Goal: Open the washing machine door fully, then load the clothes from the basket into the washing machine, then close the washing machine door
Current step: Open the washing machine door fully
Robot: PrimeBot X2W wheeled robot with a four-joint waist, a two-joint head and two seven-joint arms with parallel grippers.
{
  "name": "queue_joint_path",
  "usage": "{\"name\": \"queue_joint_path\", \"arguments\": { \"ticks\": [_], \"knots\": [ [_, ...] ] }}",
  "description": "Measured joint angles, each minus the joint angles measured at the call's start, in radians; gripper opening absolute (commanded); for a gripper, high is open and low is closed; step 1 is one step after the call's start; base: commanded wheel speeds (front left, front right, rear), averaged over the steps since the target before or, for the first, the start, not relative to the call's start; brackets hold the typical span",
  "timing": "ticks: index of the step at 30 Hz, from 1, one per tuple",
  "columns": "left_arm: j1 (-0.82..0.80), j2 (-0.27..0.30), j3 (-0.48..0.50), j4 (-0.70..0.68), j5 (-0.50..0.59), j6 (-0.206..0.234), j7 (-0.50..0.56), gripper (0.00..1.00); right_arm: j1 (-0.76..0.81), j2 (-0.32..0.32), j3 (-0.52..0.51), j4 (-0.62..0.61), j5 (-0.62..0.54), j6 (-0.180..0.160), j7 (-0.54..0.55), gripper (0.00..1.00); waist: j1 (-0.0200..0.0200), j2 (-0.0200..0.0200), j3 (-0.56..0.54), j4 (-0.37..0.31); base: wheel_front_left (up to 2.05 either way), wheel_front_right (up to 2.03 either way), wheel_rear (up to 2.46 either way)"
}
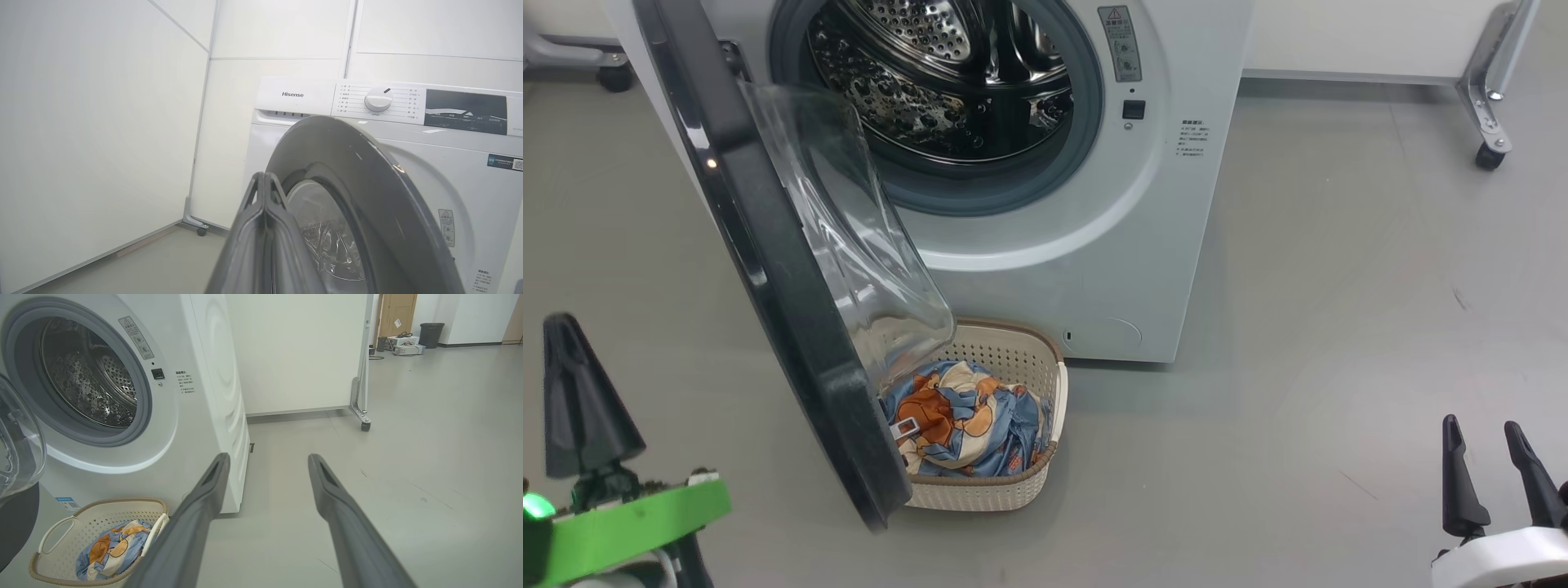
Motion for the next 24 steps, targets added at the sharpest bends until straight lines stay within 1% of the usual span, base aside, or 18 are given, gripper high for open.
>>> {"name": "queue_joint_path", "arguments": {
  "ticks": [4, 6, 8, 11, 15, 17, 18, 21, 24],
  "knots": [
    [-0.064, 0.0, -0.03, -0.133, 0.034, -0.001, -0.001, 0.0, 0.0, 0.006, -0.003, 0.0, -0.003, 0.0, 0.0, 1.0, 0.0, 0.0, -0.002, 0.015, 0.0, 0.0, 0.0],
    [-0.09, 0.001, -0.072, -0.189, 0.037, -0.011, -0.001, 0.0, 0.0, 0.008, -0.004, 0.0, -0.003, 0.0, 0.0, 1.0, 0.0, 0.0, -0.003, 0.022, 0.0, 0.0, 0.0],
    [-0.108, 0.001, -0.141, -0.229, 0.035, -0.031, -0.001, 0.0, 0.001, 0.009, -0.004, 0.0, -0.007, 0.003, 0.0, 1.0, 0.0, 0.0, -0.005, 0.028, 0.0, 0.0, 0.0],
    [-0.112, 0.001, -0.258, -0.248, 0.029, -0.064, -0.001, 0.0, 0.002, 0.011, 0.004, 0.001, -0.015, 0.006, 0.0, 1.0, 0.0, 0.0, -0.008, 0.034, 0.0, 0.0, 0.0],
    [-0.097, 0.002, -0.426, -0.221, 0.0, -0.117, 0.0, 0.0, 0.002, 0.017, 0.018, 0.003, -0.02, 0.006, 0.0, 1.0, 0.0, 0.0, -0.011, 0.033, 0.0, 0.0, 0.0],
    [-0.075, 0.002, -0.491, -0.194, -0.021, -0.132, 0.013, 0.0, 0.002, 0.017, 0.02, 0.004, -0.02, 0.006, 0.0, 1.0, 0.0, 0.0, -0.012, 0.032, 0.0, 0.0, 0.0],
    [-0.061, 0.003, -0.516, -0.179, -0.04, -0.133, 0.025, 0.0, 0.001, 0.017, 0.021, 0.005, -0.02, 0.006, 0.0, 1.0, 0.0, 0.0, -0.012, 0.031, 0.0, 0.0, 0.0],
    [-0.014, 0.004, -0.545, -0.111, -0.047, -0.138, 0.065, 0.0, 0.001, 0.018, 0.03, 0.007, -0.02, 0.006, 0.0, 1.0, 0.0, 0.0, -0.011, 0.026, 0.0, 0.0, 0.0],
    [0.036, 0.008, -0.547, -0.04, -0.059, -0.128, 0.099, 0.0, 0.001, 0.022, 0.049, 0.009, -0.02, 0.006, 0.0, 1.0, 0.0, 0.0, -0.009, 0.016, 0.0, 0.0, 0.0]
  ]
}}
